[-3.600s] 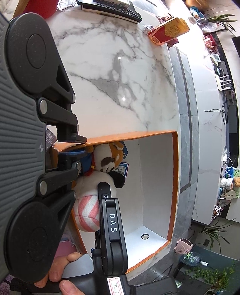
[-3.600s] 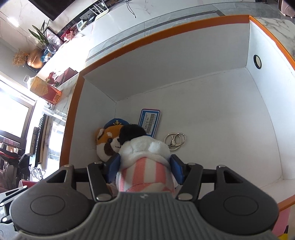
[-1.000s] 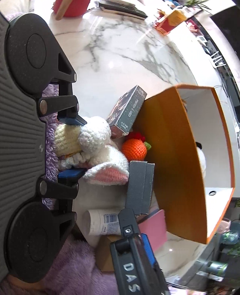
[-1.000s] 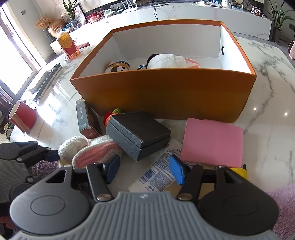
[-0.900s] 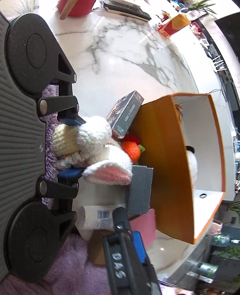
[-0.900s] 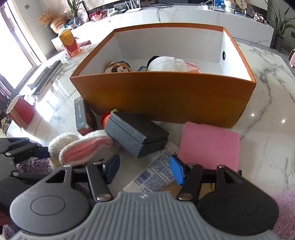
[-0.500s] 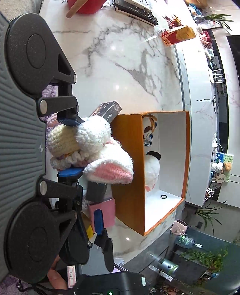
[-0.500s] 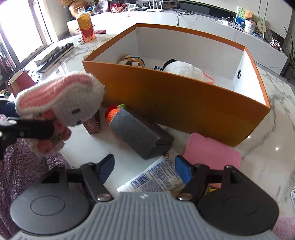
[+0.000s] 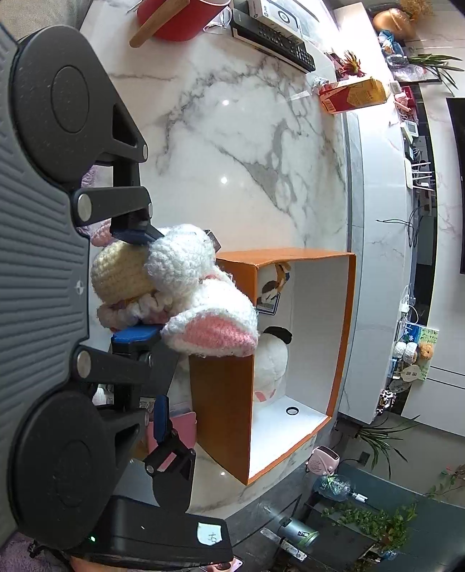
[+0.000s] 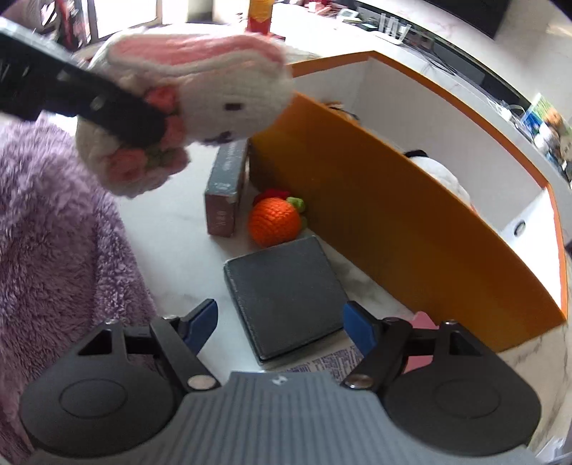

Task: Organize objects
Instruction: 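Grasp the knitted white bunny with the left tool and lift it, then grasp the dark grey gift box with the right tool while the left tool holds the bunny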

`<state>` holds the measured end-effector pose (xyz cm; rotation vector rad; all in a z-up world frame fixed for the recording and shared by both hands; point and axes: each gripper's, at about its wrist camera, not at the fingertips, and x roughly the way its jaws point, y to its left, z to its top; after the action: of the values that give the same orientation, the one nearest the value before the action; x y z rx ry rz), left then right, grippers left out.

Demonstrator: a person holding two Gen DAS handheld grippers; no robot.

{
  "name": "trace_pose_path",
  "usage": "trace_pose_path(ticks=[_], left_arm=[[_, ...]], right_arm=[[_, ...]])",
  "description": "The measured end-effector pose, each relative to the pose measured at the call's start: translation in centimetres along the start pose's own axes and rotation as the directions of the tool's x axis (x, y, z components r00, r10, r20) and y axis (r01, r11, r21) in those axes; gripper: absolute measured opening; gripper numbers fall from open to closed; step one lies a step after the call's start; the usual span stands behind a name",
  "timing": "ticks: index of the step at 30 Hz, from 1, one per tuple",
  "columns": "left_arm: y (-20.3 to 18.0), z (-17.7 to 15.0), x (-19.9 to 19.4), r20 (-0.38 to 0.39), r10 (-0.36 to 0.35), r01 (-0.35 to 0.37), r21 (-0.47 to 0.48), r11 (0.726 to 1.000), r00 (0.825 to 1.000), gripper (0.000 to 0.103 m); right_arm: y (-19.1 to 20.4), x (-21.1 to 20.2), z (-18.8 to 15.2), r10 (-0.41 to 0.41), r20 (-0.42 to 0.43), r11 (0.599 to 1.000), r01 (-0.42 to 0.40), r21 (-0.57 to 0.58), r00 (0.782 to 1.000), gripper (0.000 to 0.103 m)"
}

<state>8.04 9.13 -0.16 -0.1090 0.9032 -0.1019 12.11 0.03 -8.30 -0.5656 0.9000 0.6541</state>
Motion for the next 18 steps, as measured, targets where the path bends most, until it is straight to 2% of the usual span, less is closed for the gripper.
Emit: trace_pose_path(ticks=[3, 11, 18], left_arm=[[0.2, -0.1, 0.4, -0.002, -0.002, 0.002, -0.001, 1.0, 1.0, 0.052], [0.8, 0.2, 1.1, -0.005, -0.011, 0.011, -0.021, 1.0, 1.0, 0.052], [0.8, 0.4, 1.1, 0.0, -0.023, 0.023, -0.022, 0.999, 1.0, 0.052]], right_arm=[[1.0, 1.2, 0.3, -0.031, -0.034, 0.997, 0.029, -0.068, 0.999, 0.079], [2.7, 3.1, 0.6, -0.128, -0.034, 0.969, 0.118, -0.217, 0.991, 0.084], [1.6, 3.8, 1.2, -0.125, -0.027, 0.978, 0.118, -0.171, 0.992, 0.084]])
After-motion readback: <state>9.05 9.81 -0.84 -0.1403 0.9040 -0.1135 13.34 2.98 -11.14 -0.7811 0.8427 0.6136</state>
